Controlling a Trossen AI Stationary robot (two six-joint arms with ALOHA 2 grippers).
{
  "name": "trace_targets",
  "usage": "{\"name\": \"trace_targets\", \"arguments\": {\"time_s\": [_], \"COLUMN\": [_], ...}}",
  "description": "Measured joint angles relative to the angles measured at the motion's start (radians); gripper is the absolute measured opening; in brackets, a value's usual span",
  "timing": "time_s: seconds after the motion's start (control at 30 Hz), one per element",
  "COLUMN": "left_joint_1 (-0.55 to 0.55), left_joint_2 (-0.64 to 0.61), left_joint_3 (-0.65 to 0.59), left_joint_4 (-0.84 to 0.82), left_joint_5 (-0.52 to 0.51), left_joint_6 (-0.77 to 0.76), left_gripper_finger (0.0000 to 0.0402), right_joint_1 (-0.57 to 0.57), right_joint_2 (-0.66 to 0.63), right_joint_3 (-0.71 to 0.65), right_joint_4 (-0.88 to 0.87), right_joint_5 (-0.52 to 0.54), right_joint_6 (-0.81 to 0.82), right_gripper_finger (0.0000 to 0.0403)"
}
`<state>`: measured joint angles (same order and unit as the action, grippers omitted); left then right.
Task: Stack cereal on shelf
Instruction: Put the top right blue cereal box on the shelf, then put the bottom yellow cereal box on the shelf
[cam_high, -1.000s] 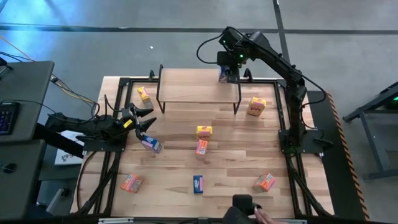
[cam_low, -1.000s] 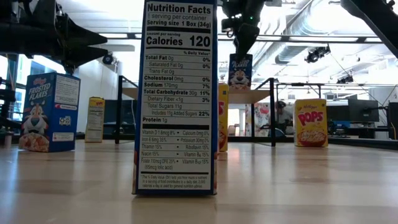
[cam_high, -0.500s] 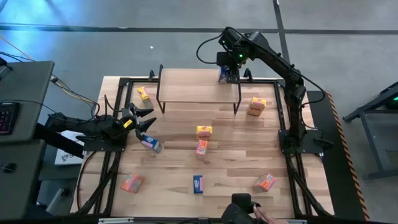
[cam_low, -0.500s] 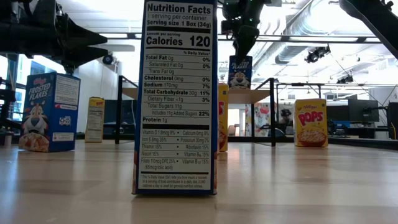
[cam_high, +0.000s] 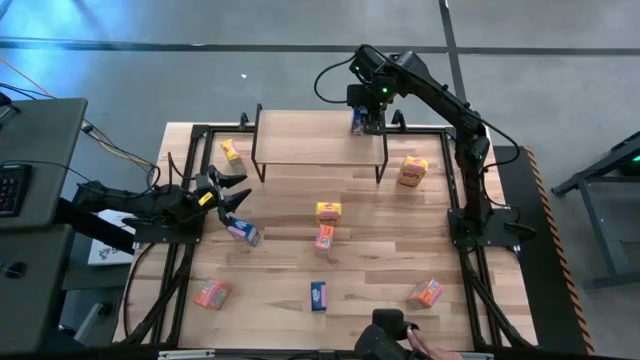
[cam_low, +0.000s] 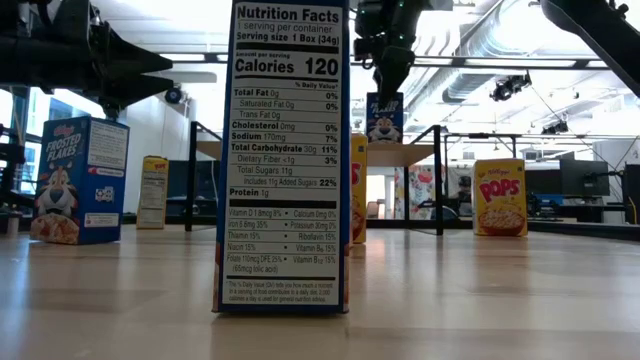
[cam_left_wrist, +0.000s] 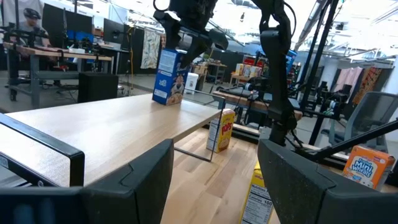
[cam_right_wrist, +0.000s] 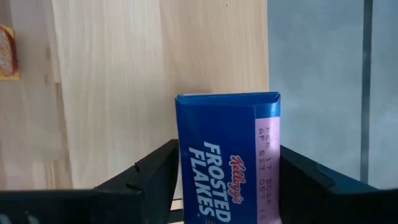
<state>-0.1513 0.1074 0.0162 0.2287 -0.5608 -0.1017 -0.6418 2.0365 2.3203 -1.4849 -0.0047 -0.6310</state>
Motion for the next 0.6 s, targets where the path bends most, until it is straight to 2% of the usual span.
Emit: {"name": "trace_targets", "arguments": {"time_s": [0.3, 0.6], "left_joint_1": [0.0, 0.0], "left_joint_2": [0.0, 0.0], "left_joint_3": [0.0, 0.0], "left_joint_4": [0.0, 0.0], "left_joint_5": [0.0, 0.0], "left_joint_6": [0.0, 0.0], "left_gripper_finger": [0.0225, 0.0225], "right_joint_1": [-0.002, -0.01], "right_joint_2": [0.0, -0.015], "right_joint_3": [0.01, 0.035], "right_joint_4": [0.017, 0.018], "right_joint_5": [0.029, 0.038], "right_joint_6": [-0.005, -0.006], "right_gripper_finger": [0.0294, 0.0303]}}
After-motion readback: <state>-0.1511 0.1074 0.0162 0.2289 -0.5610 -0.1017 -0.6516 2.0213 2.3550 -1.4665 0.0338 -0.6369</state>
